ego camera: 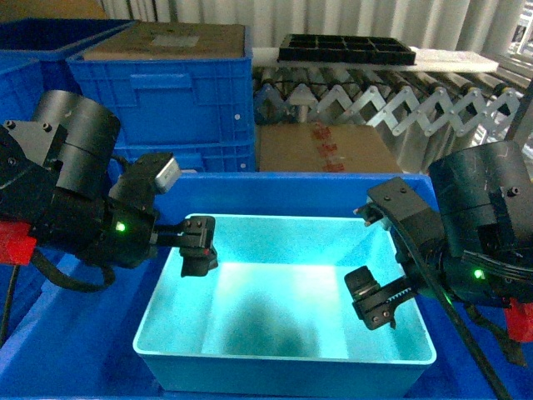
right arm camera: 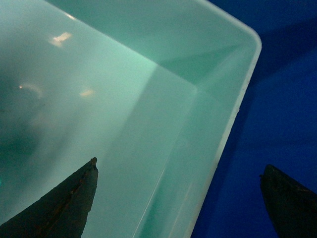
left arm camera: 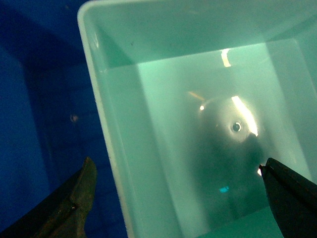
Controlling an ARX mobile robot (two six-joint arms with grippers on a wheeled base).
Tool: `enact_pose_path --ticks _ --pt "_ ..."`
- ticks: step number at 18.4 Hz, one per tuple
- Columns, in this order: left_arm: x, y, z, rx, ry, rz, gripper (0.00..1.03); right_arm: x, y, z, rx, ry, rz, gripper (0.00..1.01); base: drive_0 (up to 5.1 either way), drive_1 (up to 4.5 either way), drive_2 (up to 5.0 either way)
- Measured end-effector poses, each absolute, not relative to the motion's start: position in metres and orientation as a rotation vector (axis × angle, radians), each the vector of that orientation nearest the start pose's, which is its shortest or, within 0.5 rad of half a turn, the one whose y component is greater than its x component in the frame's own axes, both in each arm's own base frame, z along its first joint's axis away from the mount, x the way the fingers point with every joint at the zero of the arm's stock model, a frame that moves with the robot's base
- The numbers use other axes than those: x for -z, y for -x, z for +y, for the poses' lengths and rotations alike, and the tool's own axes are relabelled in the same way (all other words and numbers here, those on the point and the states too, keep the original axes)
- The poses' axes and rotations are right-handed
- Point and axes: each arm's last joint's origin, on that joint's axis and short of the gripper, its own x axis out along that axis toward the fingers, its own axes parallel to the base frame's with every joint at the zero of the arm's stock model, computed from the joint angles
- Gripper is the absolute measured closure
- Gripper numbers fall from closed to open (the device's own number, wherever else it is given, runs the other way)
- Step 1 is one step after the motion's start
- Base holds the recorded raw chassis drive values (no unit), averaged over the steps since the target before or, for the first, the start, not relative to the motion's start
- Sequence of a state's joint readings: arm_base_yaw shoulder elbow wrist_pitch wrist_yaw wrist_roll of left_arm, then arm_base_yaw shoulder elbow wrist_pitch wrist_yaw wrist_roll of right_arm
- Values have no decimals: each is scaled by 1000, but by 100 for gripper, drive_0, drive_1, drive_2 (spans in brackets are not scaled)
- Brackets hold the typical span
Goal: Stack blue boxes stably on right
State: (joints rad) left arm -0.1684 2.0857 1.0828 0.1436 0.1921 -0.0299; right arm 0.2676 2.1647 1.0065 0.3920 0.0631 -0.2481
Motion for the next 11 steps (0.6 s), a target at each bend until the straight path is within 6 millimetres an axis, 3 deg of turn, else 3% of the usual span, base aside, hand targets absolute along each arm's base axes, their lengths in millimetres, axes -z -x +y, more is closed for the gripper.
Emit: enact_pose_path --ticks 3,6,9,11 --pt "-106 -402 -68 312 57 809 5 -65 -391 96 -265 322 688 3 0 0 0" --pt "-146 -413 -70 318 88 719 5 -92 -398 97 -252 258 642 3 0 0 0" --pt "-195 -401 -71 378 134 657 5 -151 -406 93 -253 200 474 3 0 0 0" --pt "-235 -382 -59 396 145 583 5 -199 -401 73 -213 144 374 3 0 0 0"
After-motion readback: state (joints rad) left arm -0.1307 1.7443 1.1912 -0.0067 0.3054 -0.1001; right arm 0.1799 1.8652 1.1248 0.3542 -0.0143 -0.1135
